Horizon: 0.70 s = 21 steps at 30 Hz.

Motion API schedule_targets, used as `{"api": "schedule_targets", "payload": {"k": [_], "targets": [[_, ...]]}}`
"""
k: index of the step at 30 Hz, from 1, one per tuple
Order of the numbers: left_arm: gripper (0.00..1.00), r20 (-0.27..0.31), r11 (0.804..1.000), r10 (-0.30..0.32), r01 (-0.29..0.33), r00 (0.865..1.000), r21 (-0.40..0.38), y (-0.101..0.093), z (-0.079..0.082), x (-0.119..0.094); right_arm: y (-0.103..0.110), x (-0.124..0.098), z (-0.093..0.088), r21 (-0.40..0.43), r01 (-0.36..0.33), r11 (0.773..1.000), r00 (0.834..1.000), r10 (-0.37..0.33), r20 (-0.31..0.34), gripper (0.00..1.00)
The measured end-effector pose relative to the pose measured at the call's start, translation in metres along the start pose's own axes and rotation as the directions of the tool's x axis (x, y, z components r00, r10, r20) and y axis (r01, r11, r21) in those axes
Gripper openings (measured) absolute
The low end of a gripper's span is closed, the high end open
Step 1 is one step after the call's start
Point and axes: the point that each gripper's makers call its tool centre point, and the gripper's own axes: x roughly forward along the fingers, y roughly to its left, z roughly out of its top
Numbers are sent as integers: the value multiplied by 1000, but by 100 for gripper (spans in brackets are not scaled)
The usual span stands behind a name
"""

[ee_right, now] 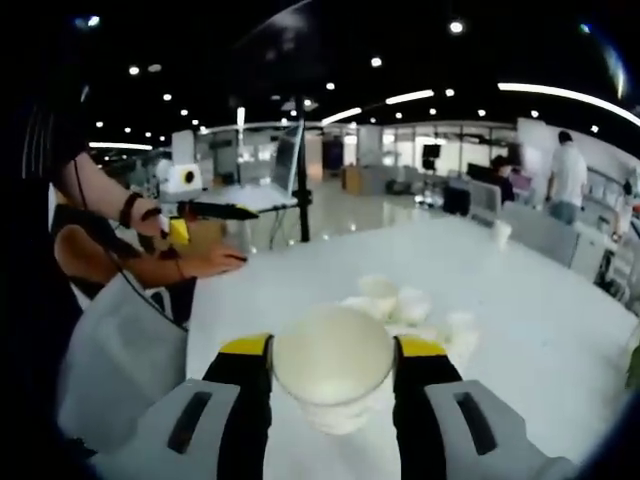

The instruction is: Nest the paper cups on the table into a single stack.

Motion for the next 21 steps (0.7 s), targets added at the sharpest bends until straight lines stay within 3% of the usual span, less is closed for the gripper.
{"api": "schedule_targets", "payload": {"k": [21], "targets": [[100, -3, 1000, 14, -14, 1000, -17, 1, -3, -2, 53, 28, -1, 5, -136, 991, 990, 136, 43, 44]]}}
